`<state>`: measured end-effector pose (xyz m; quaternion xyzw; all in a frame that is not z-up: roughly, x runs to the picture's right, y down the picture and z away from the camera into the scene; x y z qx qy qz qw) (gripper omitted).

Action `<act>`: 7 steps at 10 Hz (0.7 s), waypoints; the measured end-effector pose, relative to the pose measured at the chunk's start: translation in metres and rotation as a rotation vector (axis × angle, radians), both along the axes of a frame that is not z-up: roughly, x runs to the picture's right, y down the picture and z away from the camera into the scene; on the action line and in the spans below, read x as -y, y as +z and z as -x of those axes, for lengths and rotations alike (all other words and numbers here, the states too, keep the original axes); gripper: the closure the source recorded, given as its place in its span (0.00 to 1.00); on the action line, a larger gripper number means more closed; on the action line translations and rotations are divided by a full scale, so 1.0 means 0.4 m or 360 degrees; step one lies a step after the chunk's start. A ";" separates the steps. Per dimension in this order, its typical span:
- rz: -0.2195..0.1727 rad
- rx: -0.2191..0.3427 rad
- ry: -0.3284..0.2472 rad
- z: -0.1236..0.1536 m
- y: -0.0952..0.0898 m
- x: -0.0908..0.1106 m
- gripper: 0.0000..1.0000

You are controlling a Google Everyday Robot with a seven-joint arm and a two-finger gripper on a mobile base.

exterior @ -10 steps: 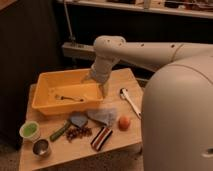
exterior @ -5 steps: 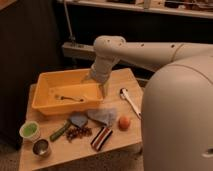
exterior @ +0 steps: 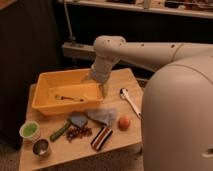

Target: Place apple in metal cup

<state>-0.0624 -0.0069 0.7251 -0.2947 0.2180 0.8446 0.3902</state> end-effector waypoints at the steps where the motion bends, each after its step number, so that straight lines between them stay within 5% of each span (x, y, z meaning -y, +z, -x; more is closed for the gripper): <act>1: 0.0000 0.0000 0.0000 0.000 0.000 0.000 0.20; 4: 0.0001 -0.0029 0.0016 -0.020 -0.001 -0.007 0.20; 7: 0.0011 -0.0124 0.0059 -0.131 -0.025 -0.048 0.20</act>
